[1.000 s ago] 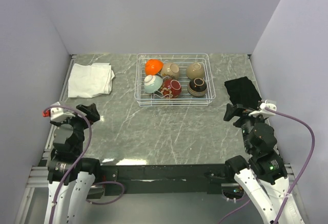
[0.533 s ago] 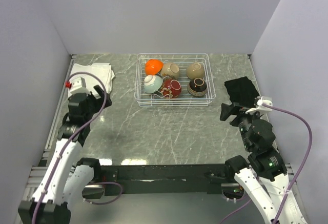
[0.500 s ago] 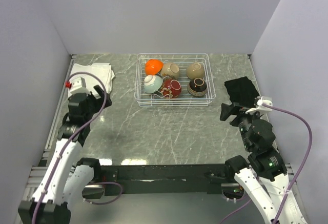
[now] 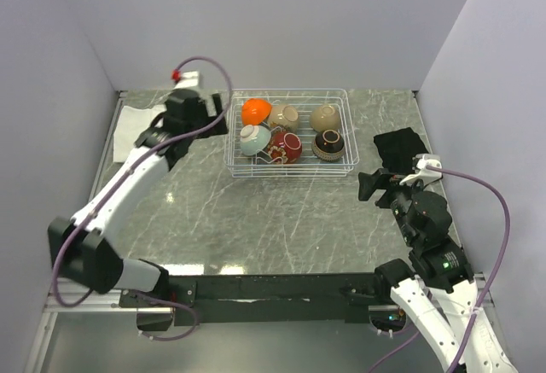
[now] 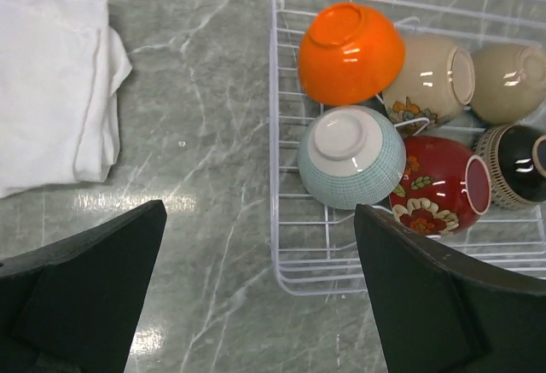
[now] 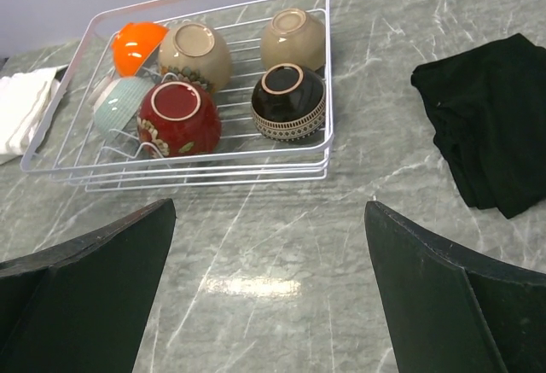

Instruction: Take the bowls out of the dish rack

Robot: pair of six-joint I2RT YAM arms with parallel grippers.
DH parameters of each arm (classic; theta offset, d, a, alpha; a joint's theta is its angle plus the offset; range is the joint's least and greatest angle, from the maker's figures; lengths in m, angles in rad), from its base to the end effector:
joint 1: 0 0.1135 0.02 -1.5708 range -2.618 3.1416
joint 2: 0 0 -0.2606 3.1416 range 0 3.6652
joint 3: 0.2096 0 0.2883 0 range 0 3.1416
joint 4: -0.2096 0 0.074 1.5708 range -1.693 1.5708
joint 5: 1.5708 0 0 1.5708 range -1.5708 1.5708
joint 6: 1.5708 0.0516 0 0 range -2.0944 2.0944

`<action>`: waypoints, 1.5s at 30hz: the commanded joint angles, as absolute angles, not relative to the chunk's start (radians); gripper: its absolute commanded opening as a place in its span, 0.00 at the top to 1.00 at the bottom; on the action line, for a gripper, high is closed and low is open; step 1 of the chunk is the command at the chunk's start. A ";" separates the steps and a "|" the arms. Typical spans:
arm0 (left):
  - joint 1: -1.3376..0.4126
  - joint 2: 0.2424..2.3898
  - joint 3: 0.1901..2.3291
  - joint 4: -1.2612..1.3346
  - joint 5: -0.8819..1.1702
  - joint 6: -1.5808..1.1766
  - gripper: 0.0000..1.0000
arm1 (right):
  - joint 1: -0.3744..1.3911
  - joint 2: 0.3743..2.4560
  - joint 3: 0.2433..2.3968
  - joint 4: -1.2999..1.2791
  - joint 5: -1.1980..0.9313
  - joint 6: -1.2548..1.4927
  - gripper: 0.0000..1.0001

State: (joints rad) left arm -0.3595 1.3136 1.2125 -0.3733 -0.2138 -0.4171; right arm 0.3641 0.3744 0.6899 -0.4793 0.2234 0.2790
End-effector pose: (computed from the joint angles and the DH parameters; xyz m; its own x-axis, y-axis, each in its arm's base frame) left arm 0.3324 -0.1132 0.3399 -0.4586 -0.2505 -0.8526 -0.0204 0.9621 -0.2718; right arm 0.1438 0.0426 0.3331 -0.1859 0.2166 -0.9584 -0.0955 0.9668 0.2370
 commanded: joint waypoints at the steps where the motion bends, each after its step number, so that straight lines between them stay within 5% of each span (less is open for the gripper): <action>1: -0.480 1.472 1.400 -0.500 -0.334 -0.295 0.01 | 0.371 0.377 0.696 -0.439 0.201 0.272 0.00; 11: -0.660 1.860 1.785 -0.678 -0.472 -0.127 0.01 | 0.373 0.379 0.704 -0.472 0.219 0.252 0.00; 23: -0.669 2.101 1.983 -0.736 -0.428 -0.149 0.01 | 0.371 0.391 0.721 -0.511 0.236 0.245 0.00; 45: -0.647 2.088 1.894 -0.715 -0.325 0.060 0.01 | 0.371 0.400 0.716 -0.526 0.258 0.242 0.00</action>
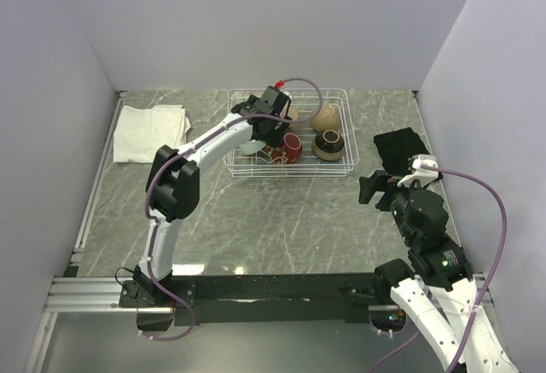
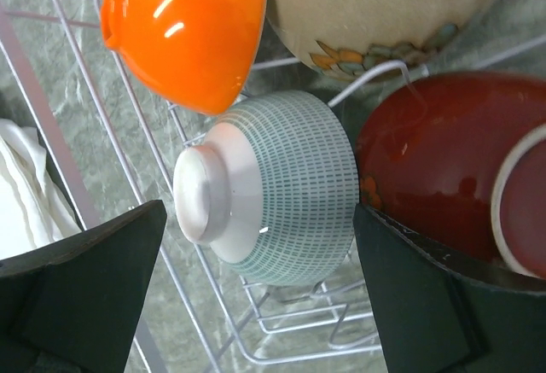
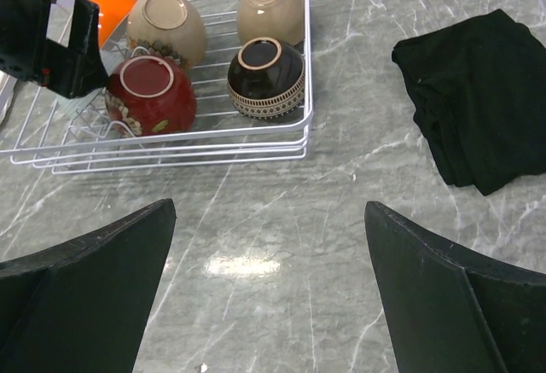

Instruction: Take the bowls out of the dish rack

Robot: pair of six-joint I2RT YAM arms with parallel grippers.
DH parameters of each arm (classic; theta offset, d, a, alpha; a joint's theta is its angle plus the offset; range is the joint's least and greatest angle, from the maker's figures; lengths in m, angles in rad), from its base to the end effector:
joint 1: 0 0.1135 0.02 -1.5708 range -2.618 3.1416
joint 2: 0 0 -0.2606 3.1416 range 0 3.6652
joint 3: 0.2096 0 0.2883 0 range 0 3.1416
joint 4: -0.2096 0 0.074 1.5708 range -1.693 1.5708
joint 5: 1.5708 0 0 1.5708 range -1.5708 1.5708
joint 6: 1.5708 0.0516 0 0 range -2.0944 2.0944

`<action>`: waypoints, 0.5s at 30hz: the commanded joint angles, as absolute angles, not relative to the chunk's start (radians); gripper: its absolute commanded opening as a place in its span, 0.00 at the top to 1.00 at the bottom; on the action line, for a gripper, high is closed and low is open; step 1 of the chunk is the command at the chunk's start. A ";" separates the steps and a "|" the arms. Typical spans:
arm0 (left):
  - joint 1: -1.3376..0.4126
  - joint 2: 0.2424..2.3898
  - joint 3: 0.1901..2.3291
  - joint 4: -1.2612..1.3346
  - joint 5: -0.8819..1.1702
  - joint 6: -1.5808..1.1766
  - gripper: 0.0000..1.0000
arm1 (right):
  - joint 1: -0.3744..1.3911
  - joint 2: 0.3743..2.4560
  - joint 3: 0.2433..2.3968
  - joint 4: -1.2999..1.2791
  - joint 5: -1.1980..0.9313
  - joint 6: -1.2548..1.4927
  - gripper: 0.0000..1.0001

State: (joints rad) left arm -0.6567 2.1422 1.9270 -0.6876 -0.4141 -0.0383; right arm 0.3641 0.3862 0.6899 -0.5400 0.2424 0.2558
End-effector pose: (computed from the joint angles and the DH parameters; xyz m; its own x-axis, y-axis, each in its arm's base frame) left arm 0.4279 -0.3037 0.2359 -0.6352 0.4454 -0.6311 0.3375 0.8949 0.2919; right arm 0.1449 0.0420 0.3242 -0.2439 0.1699 -0.9548 -0.0681 0.9791 0.1916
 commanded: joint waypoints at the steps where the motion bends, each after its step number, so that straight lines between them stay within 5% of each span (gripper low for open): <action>1: -0.640 2.083 1.896 -0.715 -0.316 0.069 0.01 | 0.371 0.399 0.716 -0.526 0.255 0.244 0.00; 15: -0.624 2.083 1.921 -0.732 -0.229 0.143 0.01 | 0.371 0.403 0.727 -0.532 0.259 0.244 0.00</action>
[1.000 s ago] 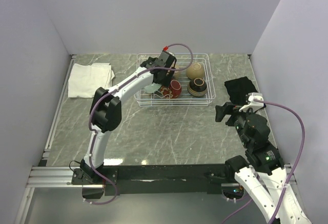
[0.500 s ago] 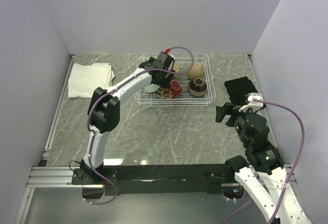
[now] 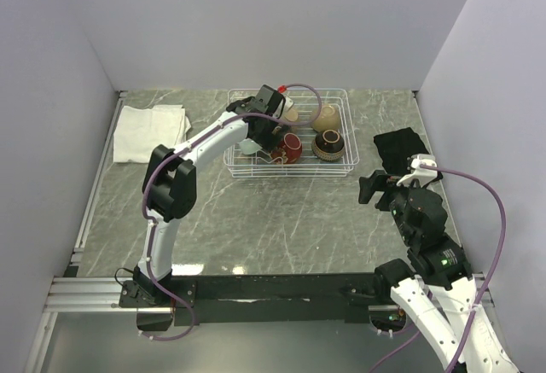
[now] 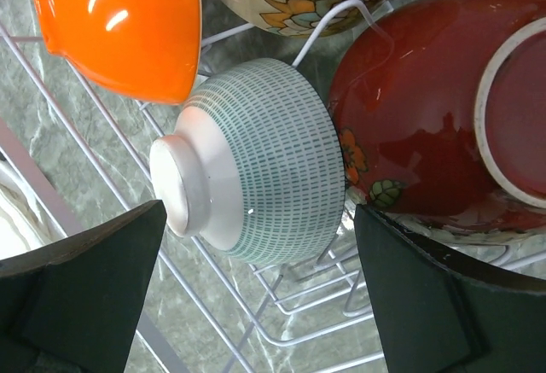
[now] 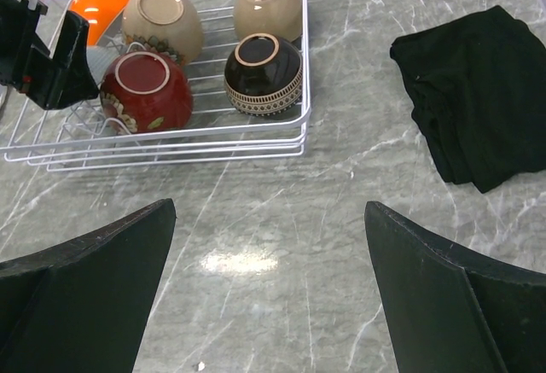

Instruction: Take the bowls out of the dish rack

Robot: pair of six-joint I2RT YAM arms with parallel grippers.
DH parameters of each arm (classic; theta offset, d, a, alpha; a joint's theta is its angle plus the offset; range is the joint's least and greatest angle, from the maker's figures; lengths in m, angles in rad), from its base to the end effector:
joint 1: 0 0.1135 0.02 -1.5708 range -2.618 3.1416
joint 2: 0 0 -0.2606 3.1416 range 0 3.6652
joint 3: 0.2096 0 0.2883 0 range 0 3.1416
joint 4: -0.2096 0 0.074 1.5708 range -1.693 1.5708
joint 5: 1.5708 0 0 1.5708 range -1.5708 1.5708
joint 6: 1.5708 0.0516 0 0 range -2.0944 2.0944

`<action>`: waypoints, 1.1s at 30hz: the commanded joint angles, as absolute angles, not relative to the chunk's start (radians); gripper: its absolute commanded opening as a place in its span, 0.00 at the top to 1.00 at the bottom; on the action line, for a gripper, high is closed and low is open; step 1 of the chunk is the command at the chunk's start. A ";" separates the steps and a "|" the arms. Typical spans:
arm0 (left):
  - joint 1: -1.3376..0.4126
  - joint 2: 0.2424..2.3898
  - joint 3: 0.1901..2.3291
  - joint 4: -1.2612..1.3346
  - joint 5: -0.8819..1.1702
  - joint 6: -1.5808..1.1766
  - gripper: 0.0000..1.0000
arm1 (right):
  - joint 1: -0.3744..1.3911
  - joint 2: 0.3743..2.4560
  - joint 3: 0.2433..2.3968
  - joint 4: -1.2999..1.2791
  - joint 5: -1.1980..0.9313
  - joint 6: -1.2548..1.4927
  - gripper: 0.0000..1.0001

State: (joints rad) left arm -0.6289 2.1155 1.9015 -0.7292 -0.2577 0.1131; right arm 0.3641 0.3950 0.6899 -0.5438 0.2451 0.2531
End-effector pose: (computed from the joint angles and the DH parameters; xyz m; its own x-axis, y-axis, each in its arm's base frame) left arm 0.4251 -0.2930 0.2348 -0.5998 0.5713 -0.5602 0.5188 0.8107 0.2712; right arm 0.1466 0.0425 0.3226 -0.2543 0.1631 -0.9533 -0.0641 0.9807 0.1848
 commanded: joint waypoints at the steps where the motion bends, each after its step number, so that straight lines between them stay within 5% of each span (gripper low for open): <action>1: -0.624 2.088 1.927 -0.733 -0.218 0.146 0.01 | 0.371 0.405 0.729 -0.535 0.261 0.242 0.00; 23: -0.594 2.171 1.991 -0.773 -0.141 0.169 0.09 | 0.371 0.417 0.735 -0.543 0.250 0.242 0.00; 33: -0.594 2.141 2.008 -0.775 -0.155 0.173 0.32 | 0.371 0.423 0.747 -0.540 0.241 0.238 0.00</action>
